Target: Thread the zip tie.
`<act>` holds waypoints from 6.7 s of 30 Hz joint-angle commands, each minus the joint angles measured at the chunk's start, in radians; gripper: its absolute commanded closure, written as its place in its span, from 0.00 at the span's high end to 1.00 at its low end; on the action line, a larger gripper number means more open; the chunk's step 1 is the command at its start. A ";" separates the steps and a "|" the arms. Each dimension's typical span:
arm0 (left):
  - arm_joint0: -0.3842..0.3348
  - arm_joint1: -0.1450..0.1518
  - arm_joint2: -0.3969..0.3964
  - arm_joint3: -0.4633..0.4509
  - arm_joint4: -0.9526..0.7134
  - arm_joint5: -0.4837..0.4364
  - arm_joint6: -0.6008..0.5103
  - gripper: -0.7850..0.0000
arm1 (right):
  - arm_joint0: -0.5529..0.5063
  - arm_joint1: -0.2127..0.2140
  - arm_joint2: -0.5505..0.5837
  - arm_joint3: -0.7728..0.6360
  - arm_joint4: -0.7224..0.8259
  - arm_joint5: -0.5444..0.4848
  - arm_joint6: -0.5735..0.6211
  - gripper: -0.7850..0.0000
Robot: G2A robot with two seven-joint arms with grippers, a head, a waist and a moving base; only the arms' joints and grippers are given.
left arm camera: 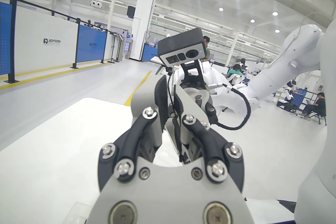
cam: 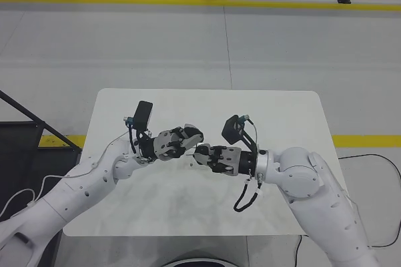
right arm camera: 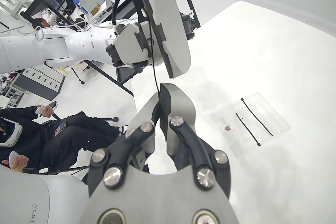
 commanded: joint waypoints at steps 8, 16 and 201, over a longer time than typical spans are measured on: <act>-0.005 0.002 0.007 0.002 -0.005 0.000 0.000 0.16 | 0.002 0.002 -0.004 0.001 0.003 0.003 -0.002 0.00; -0.006 0.003 0.009 0.004 -0.006 0.000 0.004 0.16 | 0.008 0.004 -0.009 0.006 0.009 0.009 0.003 0.00; 0.341 -0.148 -0.292 -0.035 0.337 0.747 0.073 0.00 | -0.135 -0.002 0.217 0.130 0.666 0.273 0.150 0.00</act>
